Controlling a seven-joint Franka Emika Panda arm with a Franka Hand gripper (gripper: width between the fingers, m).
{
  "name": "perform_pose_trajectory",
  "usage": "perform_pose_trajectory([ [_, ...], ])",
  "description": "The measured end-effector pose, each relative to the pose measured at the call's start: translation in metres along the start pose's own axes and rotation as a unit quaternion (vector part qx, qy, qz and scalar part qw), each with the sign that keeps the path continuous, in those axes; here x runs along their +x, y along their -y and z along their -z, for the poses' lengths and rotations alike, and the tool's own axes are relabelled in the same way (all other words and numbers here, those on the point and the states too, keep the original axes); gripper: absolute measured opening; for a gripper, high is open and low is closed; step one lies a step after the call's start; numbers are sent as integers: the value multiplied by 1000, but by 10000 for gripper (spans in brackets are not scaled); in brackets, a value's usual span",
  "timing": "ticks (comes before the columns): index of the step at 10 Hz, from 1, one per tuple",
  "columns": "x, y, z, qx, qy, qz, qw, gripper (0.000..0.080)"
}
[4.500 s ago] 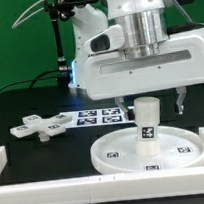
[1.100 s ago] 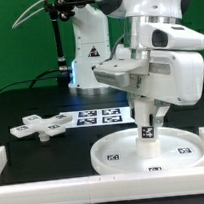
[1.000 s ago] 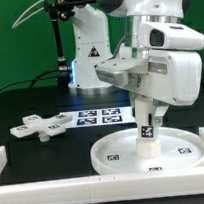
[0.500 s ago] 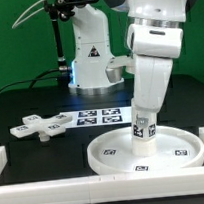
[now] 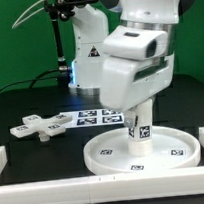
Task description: Assemble round table
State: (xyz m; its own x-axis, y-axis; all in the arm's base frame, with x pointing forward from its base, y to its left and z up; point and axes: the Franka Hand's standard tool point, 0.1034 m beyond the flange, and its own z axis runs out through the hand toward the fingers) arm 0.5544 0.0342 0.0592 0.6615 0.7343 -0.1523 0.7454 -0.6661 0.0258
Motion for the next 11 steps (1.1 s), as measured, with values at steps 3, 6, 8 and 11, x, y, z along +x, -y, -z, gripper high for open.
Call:
perform_pose_trajectory([
  [3,1,4,0,34,3,-193,981,409],
  [6,3,7,0,38,9,-293,955,409],
  [8,4,8,1,38,11,-350,936,409],
  [11,5,8,0,65,0,-488,870,409],
])
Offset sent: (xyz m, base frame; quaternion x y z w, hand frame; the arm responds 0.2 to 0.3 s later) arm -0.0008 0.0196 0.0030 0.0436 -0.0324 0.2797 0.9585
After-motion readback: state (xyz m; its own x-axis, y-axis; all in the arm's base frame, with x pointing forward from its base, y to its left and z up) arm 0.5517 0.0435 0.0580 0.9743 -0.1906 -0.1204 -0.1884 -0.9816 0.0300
